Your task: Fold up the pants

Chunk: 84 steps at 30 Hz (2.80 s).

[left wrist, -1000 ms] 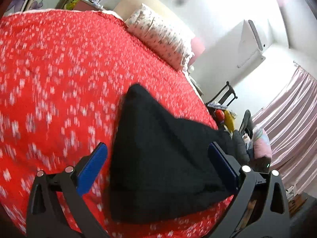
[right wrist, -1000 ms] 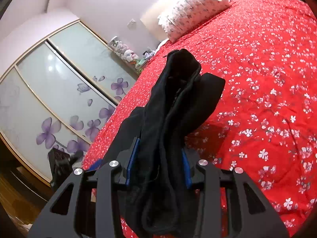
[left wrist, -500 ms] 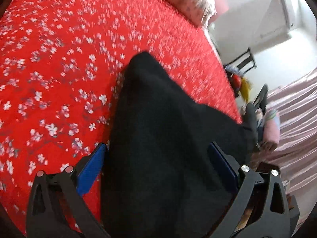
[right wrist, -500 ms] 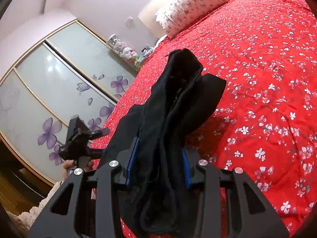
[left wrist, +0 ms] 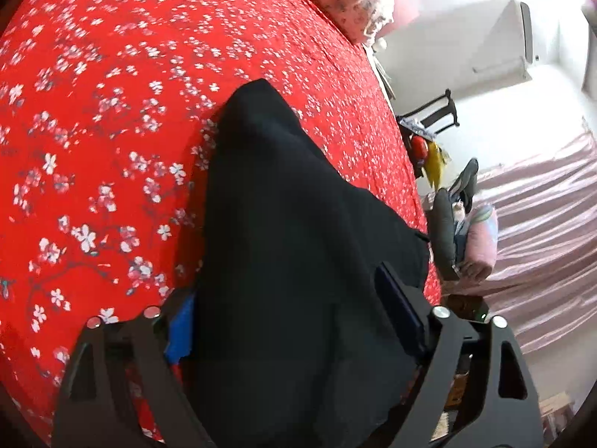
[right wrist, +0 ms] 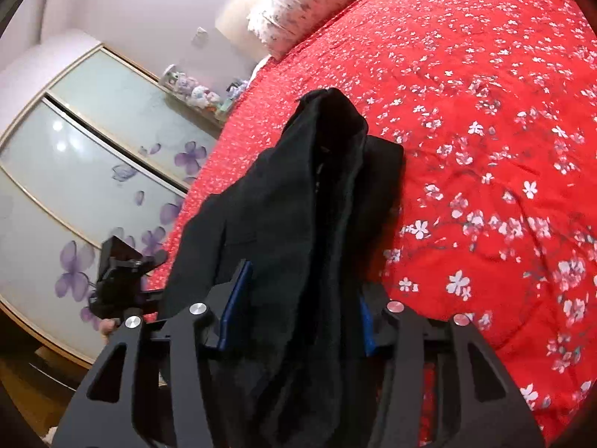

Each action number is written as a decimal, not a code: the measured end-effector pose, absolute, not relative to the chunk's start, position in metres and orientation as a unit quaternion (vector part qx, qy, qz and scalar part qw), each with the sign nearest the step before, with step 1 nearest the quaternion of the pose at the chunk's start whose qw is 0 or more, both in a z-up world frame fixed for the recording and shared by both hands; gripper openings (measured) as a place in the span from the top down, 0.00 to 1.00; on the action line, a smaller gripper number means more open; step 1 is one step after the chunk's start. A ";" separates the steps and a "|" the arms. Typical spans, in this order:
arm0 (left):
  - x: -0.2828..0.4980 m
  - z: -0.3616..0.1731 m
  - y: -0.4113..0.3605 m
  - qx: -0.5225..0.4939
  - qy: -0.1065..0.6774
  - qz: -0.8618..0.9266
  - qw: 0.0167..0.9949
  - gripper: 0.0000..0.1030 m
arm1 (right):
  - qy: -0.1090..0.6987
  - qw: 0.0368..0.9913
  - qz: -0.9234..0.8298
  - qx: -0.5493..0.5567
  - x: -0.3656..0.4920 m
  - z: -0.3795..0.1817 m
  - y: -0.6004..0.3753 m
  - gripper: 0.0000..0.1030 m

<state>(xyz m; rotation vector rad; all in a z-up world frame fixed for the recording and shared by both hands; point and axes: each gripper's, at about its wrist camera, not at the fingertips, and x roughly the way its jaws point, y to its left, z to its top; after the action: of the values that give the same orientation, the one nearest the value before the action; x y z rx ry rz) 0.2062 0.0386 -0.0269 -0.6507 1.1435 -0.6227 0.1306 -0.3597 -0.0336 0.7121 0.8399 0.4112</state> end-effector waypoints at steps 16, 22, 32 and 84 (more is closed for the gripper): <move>0.181 -0.025 0.031 -0.239 0.481 -0.250 0.805 0.19 | 0.397 0.830 0.200 0.337 0.135 -0.034 -0.355 0.49; 0.181 -0.023 0.026 -0.221 0.478 -0.233 0.818 0.43 | 0.391 0.830 0.201 0.343 0.135 -0.036 -0.359 0.54; 0.182 -0.022 0.054 -0.287 0.452 -0.277 0.798 0.76 | 0.344 0.817 0.238 0.398 0.135 -0.032 -0.370 0.63; 0.229 0.026 0.016 -0.276 0.356 -0.301 0.840 0.12 | 0.261 0.882 0.197 0.338 0.197 0.027 -0.376 0.41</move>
<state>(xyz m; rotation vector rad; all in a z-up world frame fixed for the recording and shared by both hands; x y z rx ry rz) 0.2287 0.0163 0.0257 -0.5837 0.7530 -0.6371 0.1967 -0.3762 0.0274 0.7037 0.5438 0.4102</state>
